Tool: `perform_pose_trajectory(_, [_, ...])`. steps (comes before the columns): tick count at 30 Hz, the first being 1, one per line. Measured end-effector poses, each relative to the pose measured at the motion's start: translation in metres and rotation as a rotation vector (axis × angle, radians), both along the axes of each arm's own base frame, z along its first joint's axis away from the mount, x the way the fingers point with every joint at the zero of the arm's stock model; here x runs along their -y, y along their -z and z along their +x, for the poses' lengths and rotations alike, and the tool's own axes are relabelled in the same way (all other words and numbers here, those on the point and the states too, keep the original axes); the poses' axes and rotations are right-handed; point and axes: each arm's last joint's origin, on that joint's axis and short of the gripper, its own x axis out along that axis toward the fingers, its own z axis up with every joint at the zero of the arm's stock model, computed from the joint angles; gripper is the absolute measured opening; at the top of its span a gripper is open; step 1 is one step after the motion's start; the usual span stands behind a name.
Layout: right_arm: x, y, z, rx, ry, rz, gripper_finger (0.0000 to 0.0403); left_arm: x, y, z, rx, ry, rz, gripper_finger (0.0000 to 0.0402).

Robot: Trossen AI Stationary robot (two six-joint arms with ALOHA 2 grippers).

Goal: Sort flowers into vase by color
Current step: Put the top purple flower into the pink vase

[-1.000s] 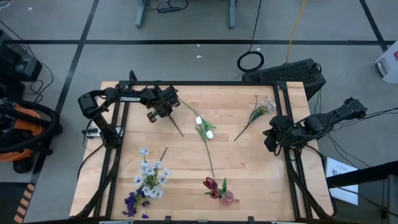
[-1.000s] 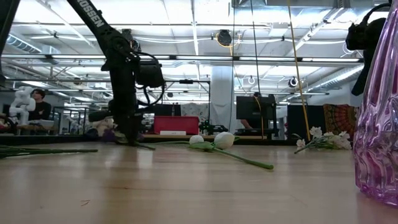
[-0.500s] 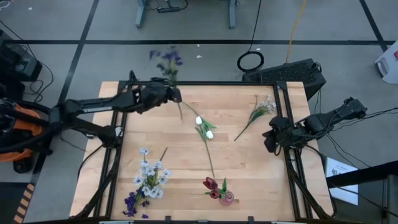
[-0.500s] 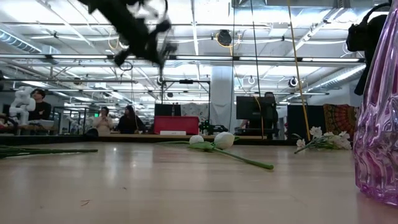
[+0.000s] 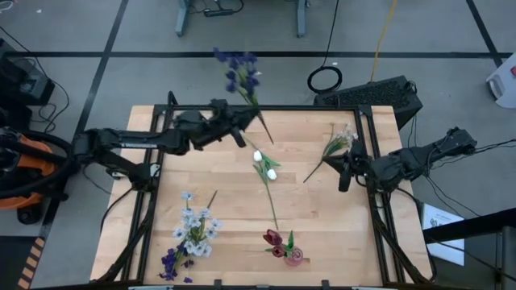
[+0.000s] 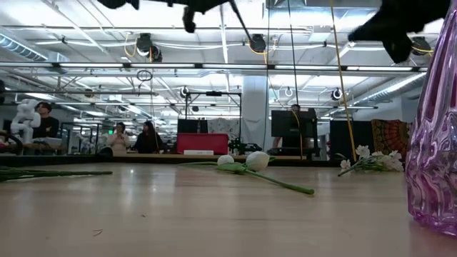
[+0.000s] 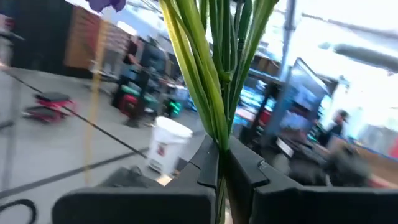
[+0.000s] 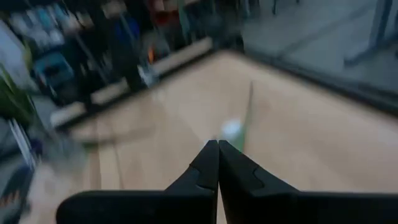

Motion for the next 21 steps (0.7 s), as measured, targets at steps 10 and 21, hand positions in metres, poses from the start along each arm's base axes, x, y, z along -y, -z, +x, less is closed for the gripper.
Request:
perform_pose_trajectory(10, [0.003, -0.035, 0.024, 0.056, -0.058, -0.124, 0.0038, 0.007, -0.015, 0.057, -0.117, 0.201, 0.081, 0.0012])
perform_pose_trajectory(21, [0.009, -0.084, 0.053, 0.035, -0.012, -0.261, 0.0124, 0.014, -0.038, 0.095, -0.176, 0.268, 0.175, 0.0012])
